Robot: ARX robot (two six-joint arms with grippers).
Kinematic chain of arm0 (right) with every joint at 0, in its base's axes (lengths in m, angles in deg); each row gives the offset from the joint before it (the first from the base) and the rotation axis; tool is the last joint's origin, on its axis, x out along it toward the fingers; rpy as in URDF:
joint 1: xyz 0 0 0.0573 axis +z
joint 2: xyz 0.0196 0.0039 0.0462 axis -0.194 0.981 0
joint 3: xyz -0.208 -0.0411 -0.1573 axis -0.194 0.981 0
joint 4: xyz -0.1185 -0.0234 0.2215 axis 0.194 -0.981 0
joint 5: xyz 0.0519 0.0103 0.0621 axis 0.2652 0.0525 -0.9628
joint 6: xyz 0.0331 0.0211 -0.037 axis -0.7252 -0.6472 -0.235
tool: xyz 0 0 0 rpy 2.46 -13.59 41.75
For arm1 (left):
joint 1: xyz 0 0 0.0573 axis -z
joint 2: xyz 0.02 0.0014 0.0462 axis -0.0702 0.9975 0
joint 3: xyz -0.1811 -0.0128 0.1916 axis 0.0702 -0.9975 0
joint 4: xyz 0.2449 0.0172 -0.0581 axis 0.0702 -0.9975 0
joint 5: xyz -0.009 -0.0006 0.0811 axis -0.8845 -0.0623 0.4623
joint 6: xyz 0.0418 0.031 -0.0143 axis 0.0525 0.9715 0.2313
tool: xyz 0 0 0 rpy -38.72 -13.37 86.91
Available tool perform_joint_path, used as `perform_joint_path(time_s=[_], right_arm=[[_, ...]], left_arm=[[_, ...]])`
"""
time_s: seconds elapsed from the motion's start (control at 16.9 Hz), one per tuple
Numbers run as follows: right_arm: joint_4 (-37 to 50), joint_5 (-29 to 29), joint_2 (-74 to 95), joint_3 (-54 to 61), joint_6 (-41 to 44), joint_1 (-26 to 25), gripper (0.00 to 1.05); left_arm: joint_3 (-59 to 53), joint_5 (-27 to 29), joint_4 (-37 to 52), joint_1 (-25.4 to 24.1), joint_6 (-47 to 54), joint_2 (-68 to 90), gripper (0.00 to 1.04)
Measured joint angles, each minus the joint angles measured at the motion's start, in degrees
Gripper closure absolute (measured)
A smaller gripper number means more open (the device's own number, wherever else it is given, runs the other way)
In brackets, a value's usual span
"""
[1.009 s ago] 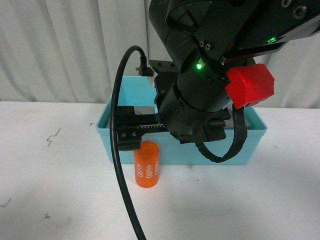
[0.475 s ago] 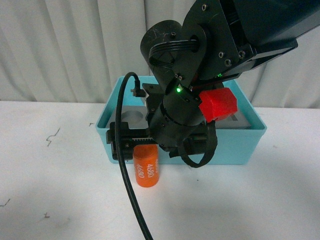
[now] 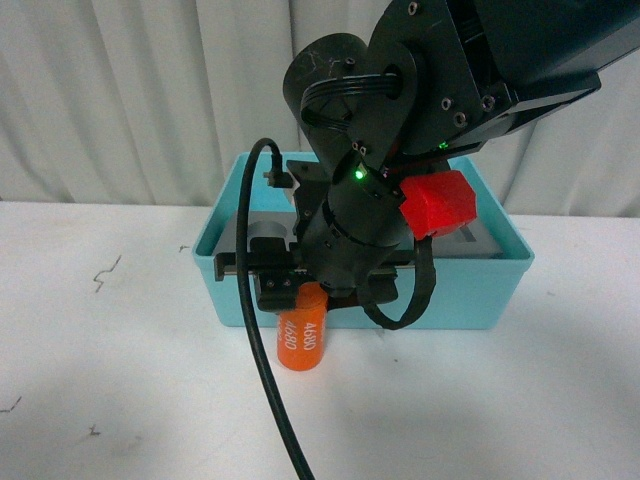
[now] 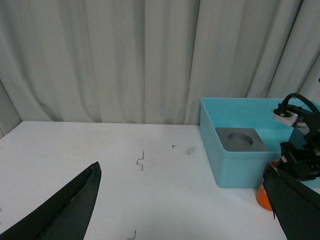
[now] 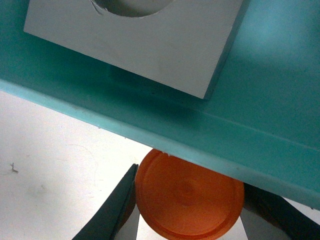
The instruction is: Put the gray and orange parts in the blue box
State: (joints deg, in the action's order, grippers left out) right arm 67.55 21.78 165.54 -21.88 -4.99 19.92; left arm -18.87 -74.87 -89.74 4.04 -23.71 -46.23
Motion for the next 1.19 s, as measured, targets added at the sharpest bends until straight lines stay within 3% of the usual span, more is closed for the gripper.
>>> perform_joint_path(time_s=[0.3,0.65,0.89,1.19], right_arm=[[0.44,0.04,-2.01,1.81,0.63,1.44,0.57],[-1.46,-0.63,-15.39,4.39,7.43,4.46,0.57],[-4.28,-0.07,-16.85,1.42,10.54,1.84,0.57],[-7.21,0.72,-16.02,-4.39,14.05,-6.88,0.57]], left_arm=[[0.00,0.00,0.00,0.00,0.00,0.00,0.07],[0.00,0.00,0.00,0.00,0.00,0.00,0.07],[0.00,0.00,0.02,0.00,0.00,0.00,0.07],[0.00,0.00,0.00,0.00,0.00,0.00,0.07]])
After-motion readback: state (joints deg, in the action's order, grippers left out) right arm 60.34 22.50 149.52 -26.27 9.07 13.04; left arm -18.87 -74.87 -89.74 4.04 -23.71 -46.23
